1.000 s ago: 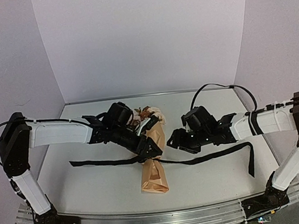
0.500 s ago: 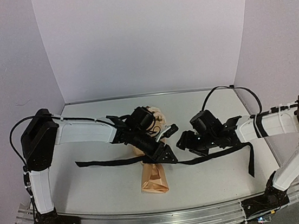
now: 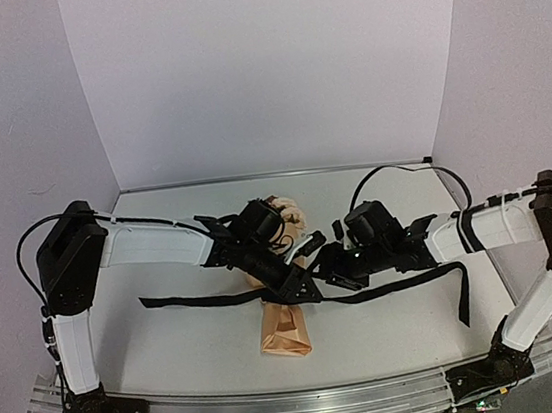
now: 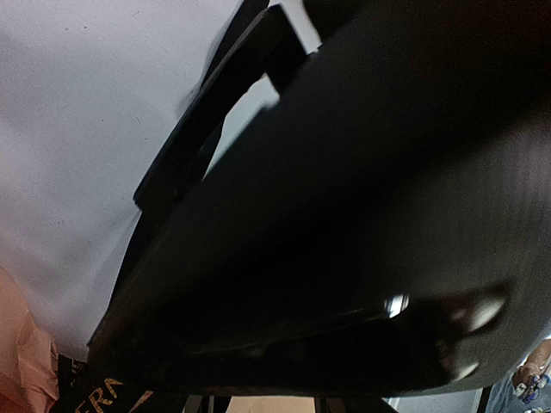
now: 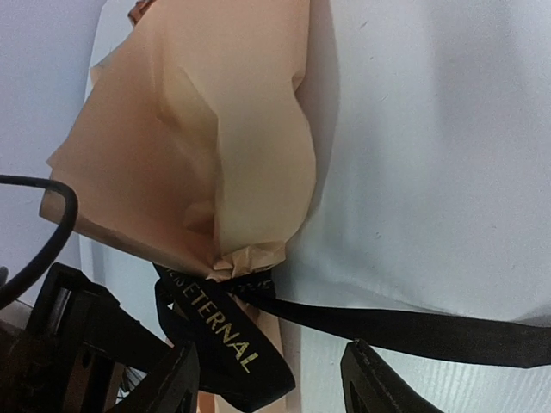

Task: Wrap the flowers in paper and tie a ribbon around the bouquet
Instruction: Pick up the left side of the half-tied ribbon at the center of the board.

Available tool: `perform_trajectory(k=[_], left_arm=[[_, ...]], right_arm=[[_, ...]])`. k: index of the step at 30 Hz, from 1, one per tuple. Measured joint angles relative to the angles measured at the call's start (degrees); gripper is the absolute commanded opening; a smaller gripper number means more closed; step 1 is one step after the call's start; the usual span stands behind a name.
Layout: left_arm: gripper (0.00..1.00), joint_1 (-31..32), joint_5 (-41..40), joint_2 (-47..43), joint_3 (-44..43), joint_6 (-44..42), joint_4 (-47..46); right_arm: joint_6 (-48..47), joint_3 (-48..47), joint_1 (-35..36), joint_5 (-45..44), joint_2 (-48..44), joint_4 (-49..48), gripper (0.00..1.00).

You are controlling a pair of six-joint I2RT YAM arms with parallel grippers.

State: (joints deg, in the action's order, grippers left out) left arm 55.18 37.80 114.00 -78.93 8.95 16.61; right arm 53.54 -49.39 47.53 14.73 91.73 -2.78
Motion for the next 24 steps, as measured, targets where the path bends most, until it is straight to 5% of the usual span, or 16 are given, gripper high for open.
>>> perform_trajectory(k=[15, 24], left_arm=[[0.5, -0.47, -1.83, -7.54, 5.53, 0.42, -2.44], [0.49, -8.37, -2.08, -19.12, 15.7, 4.7, -5.96]], right_arm=[[1.12, 0.78, -0.29, 6.2, 4.19, -4.6, 0.55], [-6.25, 0.54, 1.91, 2.64, 4.17, 1.77, 0.54]])
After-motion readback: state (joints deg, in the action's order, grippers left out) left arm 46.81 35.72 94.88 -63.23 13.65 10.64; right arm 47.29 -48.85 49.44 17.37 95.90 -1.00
